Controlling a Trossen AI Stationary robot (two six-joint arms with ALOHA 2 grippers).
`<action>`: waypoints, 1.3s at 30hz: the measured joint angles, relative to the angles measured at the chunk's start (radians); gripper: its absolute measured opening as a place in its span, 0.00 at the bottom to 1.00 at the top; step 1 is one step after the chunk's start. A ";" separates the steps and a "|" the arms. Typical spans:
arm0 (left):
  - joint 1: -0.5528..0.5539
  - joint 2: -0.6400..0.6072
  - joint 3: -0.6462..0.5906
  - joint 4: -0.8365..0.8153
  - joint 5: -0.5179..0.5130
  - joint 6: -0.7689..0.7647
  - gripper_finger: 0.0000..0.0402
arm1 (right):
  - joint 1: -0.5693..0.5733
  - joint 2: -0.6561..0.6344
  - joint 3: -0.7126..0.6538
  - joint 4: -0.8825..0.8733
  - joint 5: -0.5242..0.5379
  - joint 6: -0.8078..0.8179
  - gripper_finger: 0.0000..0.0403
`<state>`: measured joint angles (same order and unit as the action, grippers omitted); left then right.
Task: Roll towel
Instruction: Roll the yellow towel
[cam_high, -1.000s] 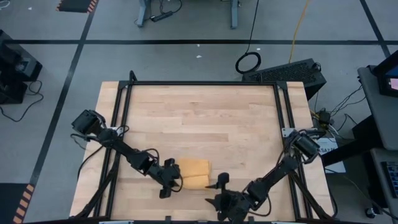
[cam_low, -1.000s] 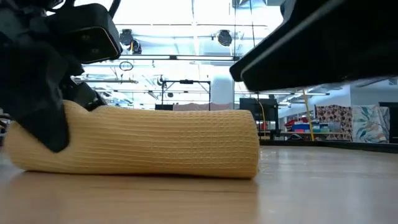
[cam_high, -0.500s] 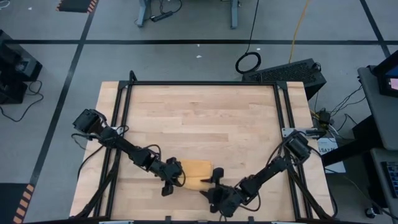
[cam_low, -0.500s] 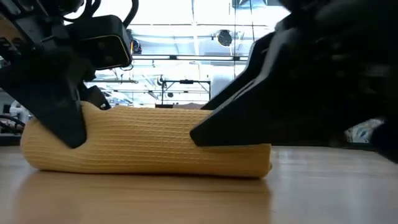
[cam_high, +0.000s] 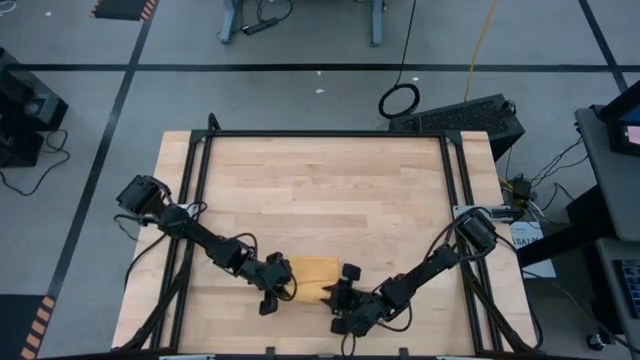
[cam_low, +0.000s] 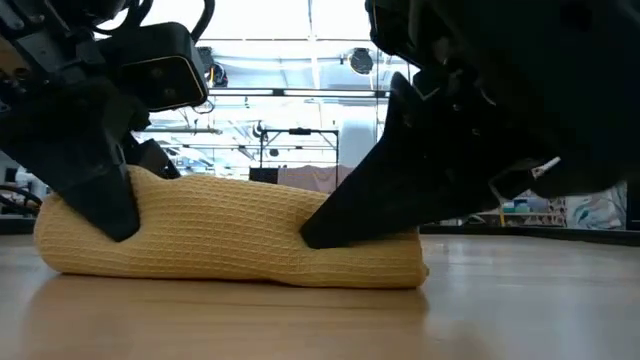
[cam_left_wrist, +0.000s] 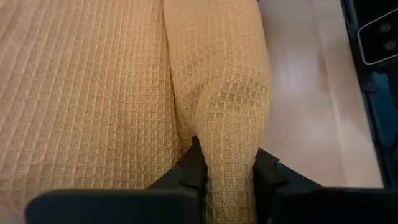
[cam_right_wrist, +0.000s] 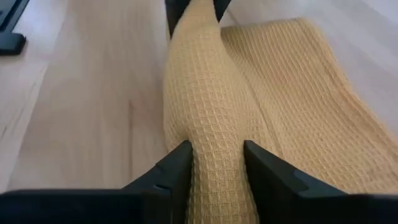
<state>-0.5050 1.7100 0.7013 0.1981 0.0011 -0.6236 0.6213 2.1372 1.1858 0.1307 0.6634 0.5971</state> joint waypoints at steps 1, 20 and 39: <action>-0.003 0.000 0.000 -0.001 -0.010 0.006 0.18 | -0.003 0.000 0.000 -0.001 -0.004 0.013 0.32; -0.150 -0.291 -0.001 -0.165 -0.261 0.225 0.61 | -0.081 -0.002 0.000 0.002 -0.291 0.219 0.29; -0.360 -0.018 0.000 -0.048 -0.621 0.429 0.61 | -0.119 -0.002 -0.002 0.035 -0.412 0.374 0.29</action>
<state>-0.8650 1.6917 0.7010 0.1498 -0.6200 -0.1949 0.5027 2.1357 1.1835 0.1652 0.2511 0.9709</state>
